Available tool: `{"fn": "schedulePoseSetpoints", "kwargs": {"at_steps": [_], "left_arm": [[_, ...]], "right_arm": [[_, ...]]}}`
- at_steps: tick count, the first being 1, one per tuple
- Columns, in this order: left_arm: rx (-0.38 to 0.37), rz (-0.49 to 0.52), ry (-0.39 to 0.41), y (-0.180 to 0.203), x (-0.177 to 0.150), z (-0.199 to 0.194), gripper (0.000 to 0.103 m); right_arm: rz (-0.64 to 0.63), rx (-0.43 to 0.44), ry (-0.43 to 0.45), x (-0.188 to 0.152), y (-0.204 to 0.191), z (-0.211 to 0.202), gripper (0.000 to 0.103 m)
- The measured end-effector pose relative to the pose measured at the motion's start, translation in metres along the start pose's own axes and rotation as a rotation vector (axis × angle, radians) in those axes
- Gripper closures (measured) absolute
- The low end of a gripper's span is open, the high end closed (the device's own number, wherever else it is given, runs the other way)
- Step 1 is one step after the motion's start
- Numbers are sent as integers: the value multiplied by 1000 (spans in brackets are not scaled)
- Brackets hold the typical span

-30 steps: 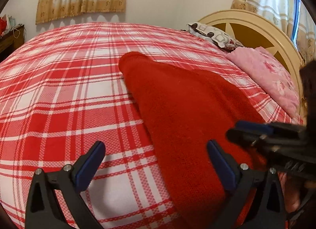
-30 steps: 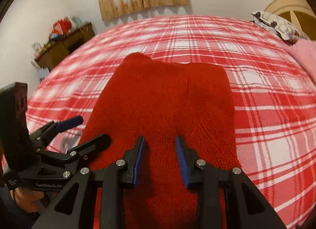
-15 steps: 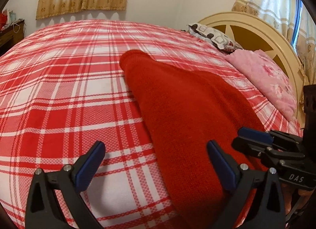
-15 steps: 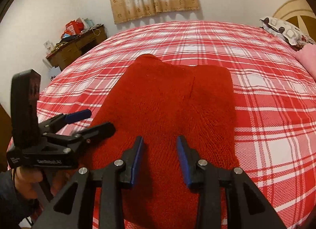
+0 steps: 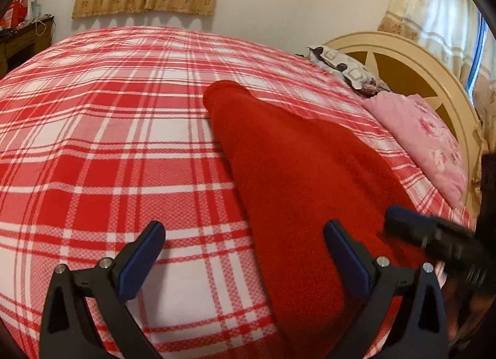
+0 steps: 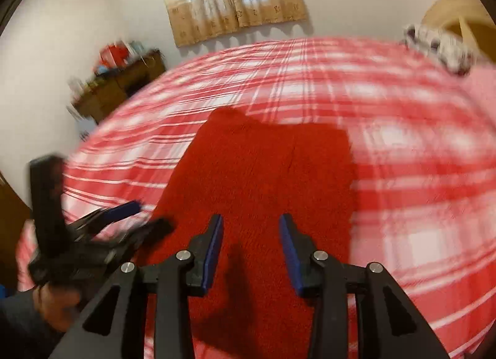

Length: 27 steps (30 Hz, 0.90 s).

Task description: Fold small clothes

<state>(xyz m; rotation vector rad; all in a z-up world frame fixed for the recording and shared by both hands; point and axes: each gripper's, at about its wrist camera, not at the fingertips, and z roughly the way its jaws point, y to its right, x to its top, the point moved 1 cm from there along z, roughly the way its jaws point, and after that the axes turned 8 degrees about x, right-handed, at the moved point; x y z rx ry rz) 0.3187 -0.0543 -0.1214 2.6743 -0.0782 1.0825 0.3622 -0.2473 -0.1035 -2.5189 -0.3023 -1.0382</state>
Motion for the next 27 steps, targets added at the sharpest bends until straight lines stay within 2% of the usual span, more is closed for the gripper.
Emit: {"fn": "schedulePoseSetpoints", "kwargs": {"at_steps": [1,3,7,9,12,14,16,18,20,21,23,24,25,27], "left_arm": [[-4,-6,7,0,-3,-5,0],[-26,-23,19,-1,-9,-12,0],[-11,-16,-16,1,-16,-12,0],[-17,-23,-42,-1,-20,-11,0],[-7,-38,-42,-5,-27,-17,0],[0,-27,-38,-3,-28,-18,0],[-5,-26,-45,-3,-27,-16,0],[-25,-40,-36,-6,-27,-18,0],[-59,-56,-21,-9,-27,-22,0],[-70,-74,-10,-12,-26,-24,0],[-86,-97,-6,-15,-23,-25,0],[-93,-108,-10,-15,-21,-24,0],[-98,-112,-17,-13,-18,-23,0],[-111,-109,-30,-9,-15,-18,0]], "right_arm": [[-36,-15,3,12,-5,3,64],[-64,13,-14,31,-13,16,64],[-80,83,-203,53,-29,78,64],[-126,47,-266,51,-39,106,64],[-119,16,-276,56,-43,129,64],[-62,23,-278,59,-36,133,64],[-71,28,-259,58,-37,123,64],[-66,67,-205,56,-32,98,64],[-22,143,-112,55,-16,61,63],[-7,150,-67,56,-8,47,61],[38,154,18,55,18,15,37],[69,150,43,53,31,6,32],[111,140,65,52,47,-2,27],[204,132,76,46,79,-8,27]]}}
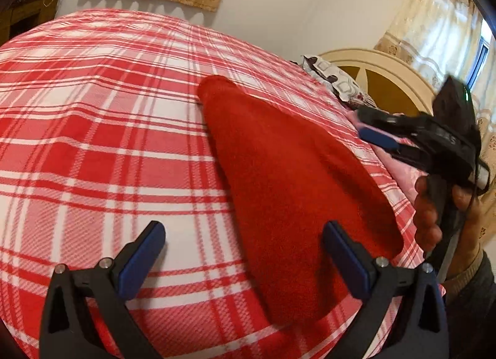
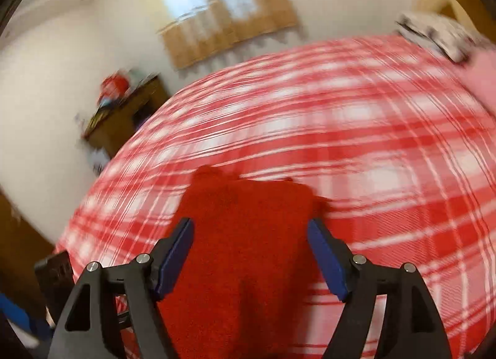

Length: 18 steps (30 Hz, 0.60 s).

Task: Fold small clothes
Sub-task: 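Close the right gripper on the folded sweater's edge and lift it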

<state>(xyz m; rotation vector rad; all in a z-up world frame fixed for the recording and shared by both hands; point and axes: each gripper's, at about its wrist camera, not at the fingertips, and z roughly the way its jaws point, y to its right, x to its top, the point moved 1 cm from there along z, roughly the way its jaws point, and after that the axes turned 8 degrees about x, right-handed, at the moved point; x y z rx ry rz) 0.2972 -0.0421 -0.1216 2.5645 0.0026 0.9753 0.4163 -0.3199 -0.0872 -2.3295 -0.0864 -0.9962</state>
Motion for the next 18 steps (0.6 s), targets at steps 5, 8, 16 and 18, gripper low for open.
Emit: {"fn": "schedulePoseSetpoints", "kwargs": {"at_steps": [5,8,16,18], "left_arm": [[7,56,-20,16,5,14,0],[-9,54,-56,17,5,25,0],[-17,87,-54,22,-1,25,0],[-14,97,-55,24,-2,26,0]], "right_arm": [[169,30,-6,-11,50,4,27],[219,82,-29,-17,62,16,27],[244,164,-108,-17,68,50,26],[246,163,-123,-18,71,56,26]]}}
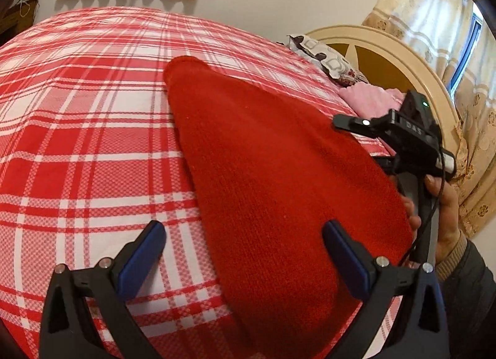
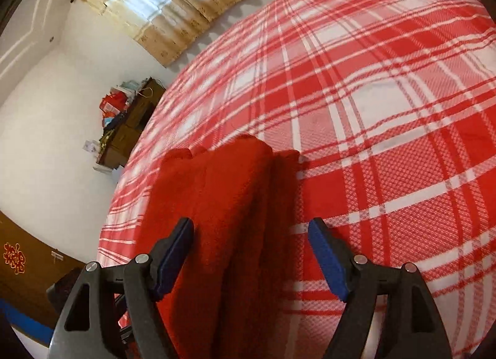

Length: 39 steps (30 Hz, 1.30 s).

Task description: Fold small clothes

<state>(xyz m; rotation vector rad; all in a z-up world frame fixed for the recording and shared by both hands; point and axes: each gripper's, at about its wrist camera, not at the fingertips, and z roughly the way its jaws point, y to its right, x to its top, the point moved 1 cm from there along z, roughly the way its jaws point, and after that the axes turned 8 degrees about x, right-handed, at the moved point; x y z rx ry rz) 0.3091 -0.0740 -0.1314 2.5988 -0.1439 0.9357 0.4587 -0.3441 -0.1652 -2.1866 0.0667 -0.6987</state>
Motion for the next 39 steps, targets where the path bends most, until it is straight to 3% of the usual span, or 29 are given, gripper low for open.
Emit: {"fn": "schedulePoseSetpoints", "kwargs": {"at_steps": [10,12,14,17,22,30,31,39], "left_arm": [[78,55,-5,10,-1,5,0],[76,53,-6,9,0,5,0],[75,54,-5,9,0,5,0],[71,56,-5,10,1,6,0],[63,63,-7,11,1,6,0],[-27,97,-16,17,1,6,22],[-39,101,-17,18,1,5,29],[-16,128,-4,28,0,-2,43]], "right_arm": [[-6,63,25,6,6,13,27],[-13,63,18,6,7,16,33],[-8,59,9,6,9,19,53],[2,80,1,6,12,22,61],[-6,91,-13,4,13,25,64],[-15,121,-31,2,11,31,71],[-20,124,-28,1,11,30,72],[-63,113,-4,-5,5,29,75]]}}
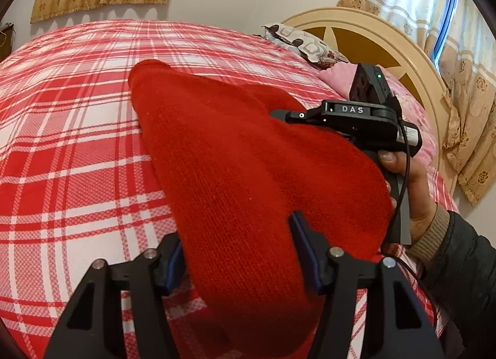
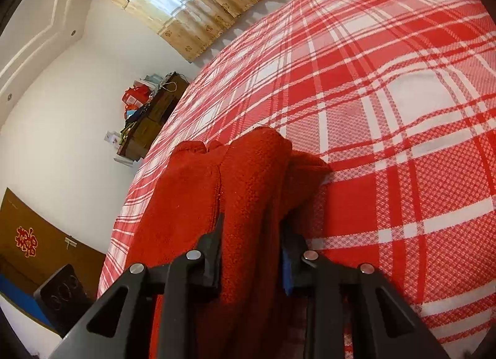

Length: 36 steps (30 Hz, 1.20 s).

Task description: Fold small clothes

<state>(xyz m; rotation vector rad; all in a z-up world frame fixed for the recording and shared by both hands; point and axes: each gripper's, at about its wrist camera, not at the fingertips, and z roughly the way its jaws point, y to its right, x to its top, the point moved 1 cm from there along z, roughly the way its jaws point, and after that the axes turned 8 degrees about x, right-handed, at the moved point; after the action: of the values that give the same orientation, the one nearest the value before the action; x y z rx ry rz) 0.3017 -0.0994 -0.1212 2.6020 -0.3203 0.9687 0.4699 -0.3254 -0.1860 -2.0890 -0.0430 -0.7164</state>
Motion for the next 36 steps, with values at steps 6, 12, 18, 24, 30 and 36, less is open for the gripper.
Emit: {"fn": "schedulePoseSetpoints", "kwargs": {"at_steps": [6,12,18,24,30,36], "left_arm": [[39,8,-16,4,1,-6,53],[107,73,-23,18,2,-12,59],[110,58,-35,14,3,-17,61],[105,57,-42,11,-1,-33,63],[98,49,-33,3,-10,-54,64],[96,40,-18,-5,-23,-79,64]], "right_arm": [[-20,4,10,0,-3,1,76],[-42,9,23,-1,-9,-1,77],[-44,22,42,-7,-17,-7,77],[-48,37,47,-24,-35,-10,77],[-44,50,44,-47,-58,-8,77],[-59,59,28,-68,-85,-1,77]]}}
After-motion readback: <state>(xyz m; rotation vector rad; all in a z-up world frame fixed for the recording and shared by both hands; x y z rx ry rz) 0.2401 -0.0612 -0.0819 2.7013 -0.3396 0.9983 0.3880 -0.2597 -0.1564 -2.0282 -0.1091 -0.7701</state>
